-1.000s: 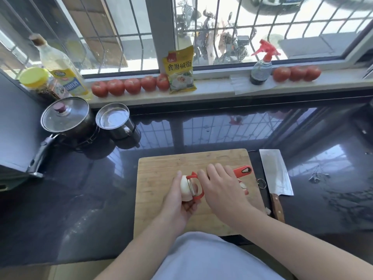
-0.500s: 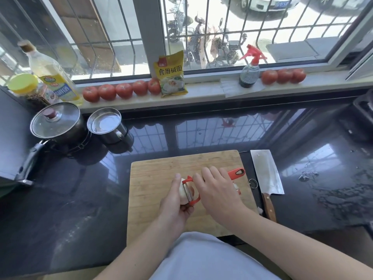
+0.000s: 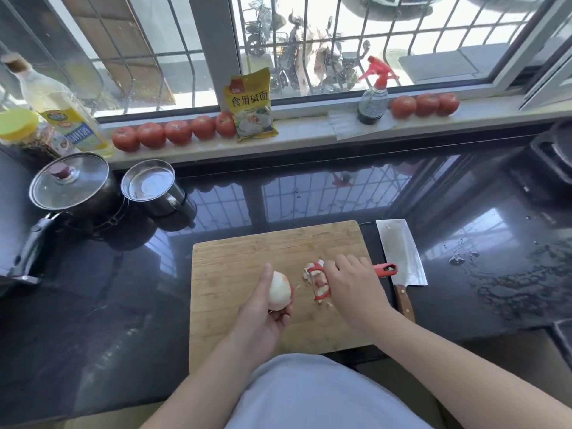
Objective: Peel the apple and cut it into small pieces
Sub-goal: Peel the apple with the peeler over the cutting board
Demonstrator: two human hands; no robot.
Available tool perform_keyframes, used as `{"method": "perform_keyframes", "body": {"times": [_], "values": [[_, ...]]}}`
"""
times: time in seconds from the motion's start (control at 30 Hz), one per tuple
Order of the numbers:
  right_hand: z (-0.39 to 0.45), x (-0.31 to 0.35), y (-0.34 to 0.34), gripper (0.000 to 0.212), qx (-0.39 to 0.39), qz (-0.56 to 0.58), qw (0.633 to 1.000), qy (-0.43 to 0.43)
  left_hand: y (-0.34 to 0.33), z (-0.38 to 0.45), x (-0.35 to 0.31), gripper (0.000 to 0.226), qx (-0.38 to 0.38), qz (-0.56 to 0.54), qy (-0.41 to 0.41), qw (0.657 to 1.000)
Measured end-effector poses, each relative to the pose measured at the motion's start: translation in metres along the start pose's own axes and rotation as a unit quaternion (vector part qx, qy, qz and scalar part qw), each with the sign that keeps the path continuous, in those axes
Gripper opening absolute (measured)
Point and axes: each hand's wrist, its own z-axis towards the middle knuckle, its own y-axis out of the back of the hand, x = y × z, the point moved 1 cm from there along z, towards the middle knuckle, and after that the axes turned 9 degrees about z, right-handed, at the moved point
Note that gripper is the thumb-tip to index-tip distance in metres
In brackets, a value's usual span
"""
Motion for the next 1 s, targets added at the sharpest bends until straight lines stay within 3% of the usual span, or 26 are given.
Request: {"method": "perform_keyframes", "body": {"times": [0.1,0.27,0.33,0.4,0.47,0.53,0.7,0.8,0.9,1.0], "values": [[-0.006,0.021,0.013,0.011,-0.119,0.07,0.987,0.083,-0.003,0.001,0.004,0.073,0.013,0.014,-0.012,1.0],[-0.001,0.038,0.014,0.014,-0.161,0.067,0.981,0.079,-0.015,-0.002,0.005,0.044,0.021,0.011,-0.038,0.999],[0.002,0.024,0.003,0.015,-0.117,0.039,0.991,0.047,-0.015,-0.004,0.002,0.039,0.004,-0.028,-0.027,0.999],[0.002,0.001,-0.012,0.005,-0.02,-0.01,1.0,-0.013,-0.013,-0.008,-0.001,0.039,0.008,-0.049,-0.023,0.998],[-0.001,-0.019,-0.021,0.02,0.064,-0.042,0.994,-0.077,-0.01,-0.012,-0.004,0.037,0.022,-0.067,-0.02,0.997],[-0.006,-0.028,-0.021,0.023,0.089,-0.049,0.99,-0.1,-0.005,-0.012,-0.007,0.035,0.041,-0.092,-0.008,0.995],[0.0,-0.022,-0.014,0.039,0.108,-0.036,0.991,-0.066,0.002,-0.009,-0.007,0.033,0.075,-0.104,0.017,0.992],[0.002,-0.016,-0.001,0.041,0.07,0.038,0.996,-0.026,0.003,-0.009,-0.007,0.045,0.088,-0.086,0.014,0.992],[-0.005,0.006,0.015,0.019,-0.074,0.063,0.994,0.052,0.002,-0.01,-0.01,0.048,0.065,-0.057,0.001,0.996],[-0.01,0.033,0.028,0.012,-0.139,0.055,0.984,0.1,-0.005,-0.008,-0.01,0.043,0.026,-0.02,-0.013,0.999]]}}
